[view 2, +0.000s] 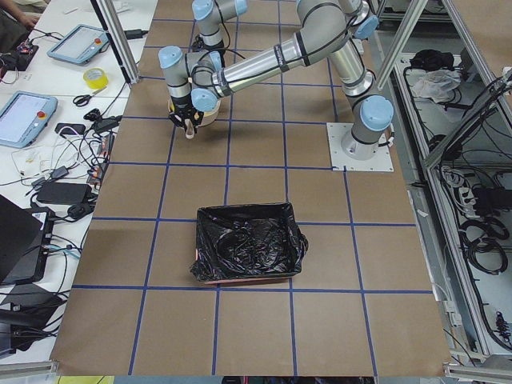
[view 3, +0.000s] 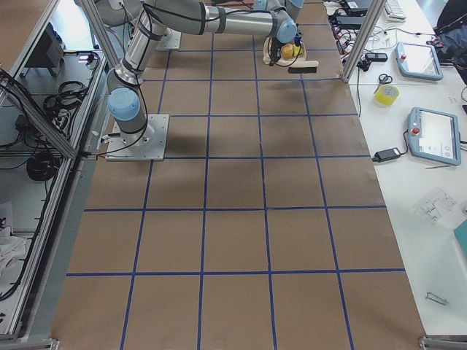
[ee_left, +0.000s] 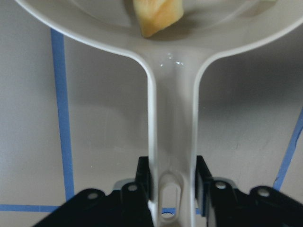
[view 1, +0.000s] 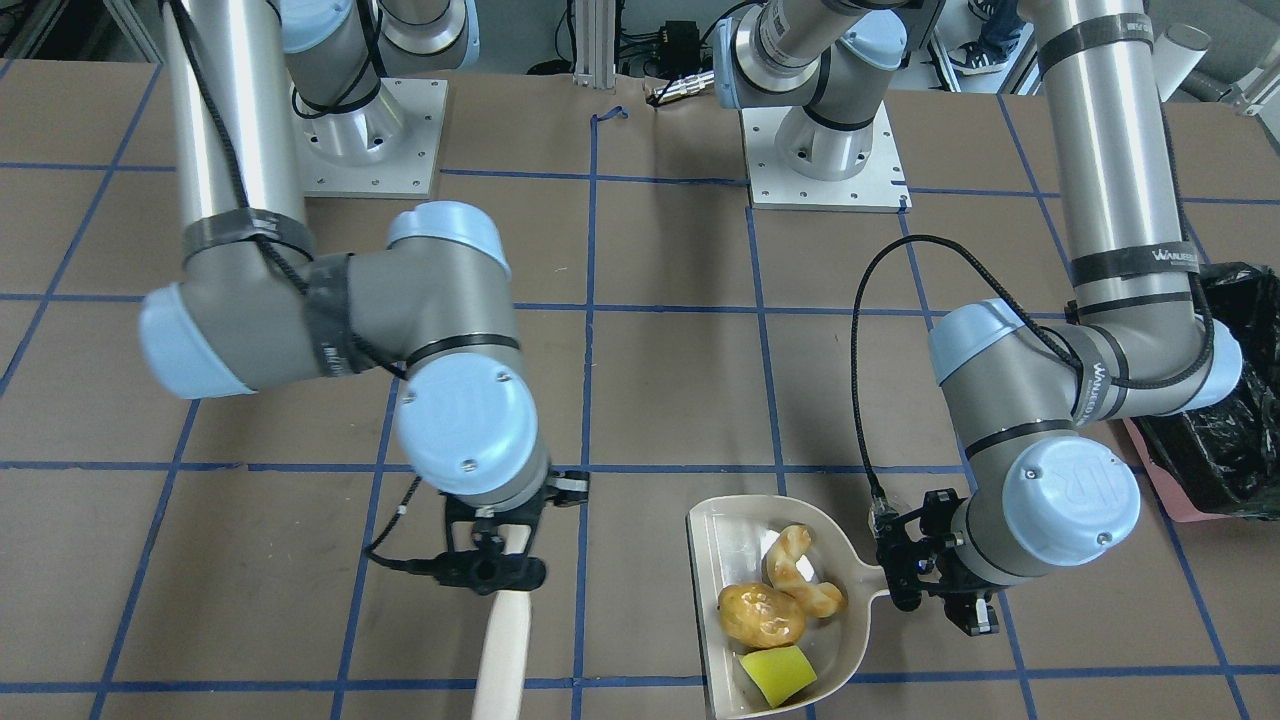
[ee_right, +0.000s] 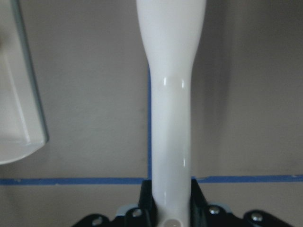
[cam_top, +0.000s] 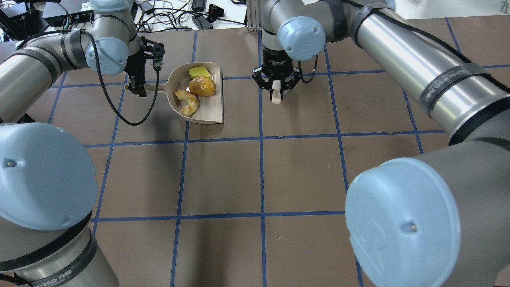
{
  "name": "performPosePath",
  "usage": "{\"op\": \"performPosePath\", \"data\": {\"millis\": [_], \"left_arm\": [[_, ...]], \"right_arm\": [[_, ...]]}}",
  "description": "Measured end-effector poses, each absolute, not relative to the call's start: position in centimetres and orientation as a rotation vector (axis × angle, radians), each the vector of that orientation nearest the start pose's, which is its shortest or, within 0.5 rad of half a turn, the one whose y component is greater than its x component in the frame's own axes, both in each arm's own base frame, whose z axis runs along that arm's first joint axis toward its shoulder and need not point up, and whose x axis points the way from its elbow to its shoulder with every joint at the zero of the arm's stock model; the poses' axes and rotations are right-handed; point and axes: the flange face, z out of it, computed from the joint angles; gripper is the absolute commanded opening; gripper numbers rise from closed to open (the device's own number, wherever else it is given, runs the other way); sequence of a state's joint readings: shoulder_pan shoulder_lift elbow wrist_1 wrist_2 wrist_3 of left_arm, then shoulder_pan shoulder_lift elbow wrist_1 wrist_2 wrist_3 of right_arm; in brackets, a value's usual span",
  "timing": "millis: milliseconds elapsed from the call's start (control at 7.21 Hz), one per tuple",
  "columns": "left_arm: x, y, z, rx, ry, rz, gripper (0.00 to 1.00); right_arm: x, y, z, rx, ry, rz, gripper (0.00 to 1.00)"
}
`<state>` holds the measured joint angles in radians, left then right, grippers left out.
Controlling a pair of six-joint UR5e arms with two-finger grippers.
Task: Sweep and dump trash into bin
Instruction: 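Lift the dustpan toward the black bin with the left gripper while the right withdraws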
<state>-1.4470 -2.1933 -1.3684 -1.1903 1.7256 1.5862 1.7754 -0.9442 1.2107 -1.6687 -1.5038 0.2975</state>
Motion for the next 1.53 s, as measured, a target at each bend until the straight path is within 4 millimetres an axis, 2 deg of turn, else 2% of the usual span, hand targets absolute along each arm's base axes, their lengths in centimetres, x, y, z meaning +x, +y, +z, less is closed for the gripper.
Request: {"op": "performPosePath", "data": {"millis": [139, 277, 416, 555, 693, 832, 1109, 1525], "left_arm": [[-2.1, -71.1, 25.1, 2.047, 2.281, 0.201, 0.09], [-0.7, -71.0, 25.8, 2.056, 2.289, 0.17, 0.09], [1.1, -70.9, 26.7, 2.065, 2.309, 0.123, 0.09], [2.9, -70.7, 27.6, 2.076, 2.318, 0.082, 0.09], [5.0, -70.3, 28.5, 2.108, 2.3, 0.054, 0.09], [7.6, -69.7, 29.3, 2.15, 2.271, 0.042, 0.09], [13.0, -68.3, 30.8, 2.217, 2.25, -0.006, 0.09], [20.7, -64.9, 34.5, 2.311, 2.241, -0.067, 0.09]], "right_arm": [[22.5, -67.2, 29.0, 0.22, 3.091, 0.304, 0.0], [16.7, -66.9, 29.4, 0.238, 3.079, 0.316, 0.0], [10.6, -65.6, 29.9, 0.221, 3.077, 0.326, 0.0], [4.2, -63.5, 29.9, 0.181, 3.076, 0.352, 0.0], [-0.6, -61.3, 29.5, 0.143, 3.077, 0.361, 0.0], [-3.5, -60.0, 28.9, 0.088, 3.097, 0.348, 0.0], [-7.1, -59.1, 27.9, 0.005, 3.121, 0.346, 0.0], [-8.1, -58.0, 26.3, -0.01, 3.131, 0.401, 0.0]]}}
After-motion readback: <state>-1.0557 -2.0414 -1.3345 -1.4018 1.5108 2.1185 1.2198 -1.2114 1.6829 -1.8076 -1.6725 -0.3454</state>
